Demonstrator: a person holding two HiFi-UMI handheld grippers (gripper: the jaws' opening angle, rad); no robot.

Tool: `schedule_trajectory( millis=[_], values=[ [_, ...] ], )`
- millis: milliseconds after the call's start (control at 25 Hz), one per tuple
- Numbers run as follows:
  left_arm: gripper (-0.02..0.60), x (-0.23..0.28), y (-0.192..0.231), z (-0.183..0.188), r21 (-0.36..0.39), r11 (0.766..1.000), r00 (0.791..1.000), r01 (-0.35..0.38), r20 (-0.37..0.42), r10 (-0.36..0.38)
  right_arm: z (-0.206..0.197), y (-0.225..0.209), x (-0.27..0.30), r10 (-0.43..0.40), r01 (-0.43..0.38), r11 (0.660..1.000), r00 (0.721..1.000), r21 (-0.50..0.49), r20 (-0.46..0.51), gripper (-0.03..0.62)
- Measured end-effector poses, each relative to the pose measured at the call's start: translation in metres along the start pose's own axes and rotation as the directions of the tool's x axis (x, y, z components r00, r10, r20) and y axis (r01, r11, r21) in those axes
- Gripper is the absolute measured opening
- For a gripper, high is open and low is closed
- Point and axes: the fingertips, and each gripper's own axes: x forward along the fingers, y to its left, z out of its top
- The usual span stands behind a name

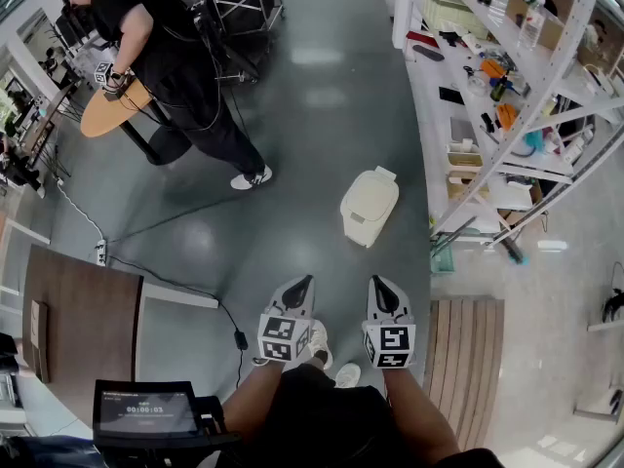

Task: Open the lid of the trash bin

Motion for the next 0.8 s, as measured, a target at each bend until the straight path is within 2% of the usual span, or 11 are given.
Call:
schedule_trajectory(
  millis=[320,800],
  values=[
    [-0.002,0.053,0.049,0.034,0.030,0.998,0.998,0.055,-0.008,-0.055,0.018,0.000,0.069,-0.040,0.040,0.999,0.999,0.002,-0.032,0.002],
    [-0.002,0.096,0.100,0.034,0.000,0.997,0.995,0.078,-0.056,-0.078,0.012,-0.006,0.130,-0.075,0.075,0.997,0.993,0.003,-0.092,0.002]
  ],
)
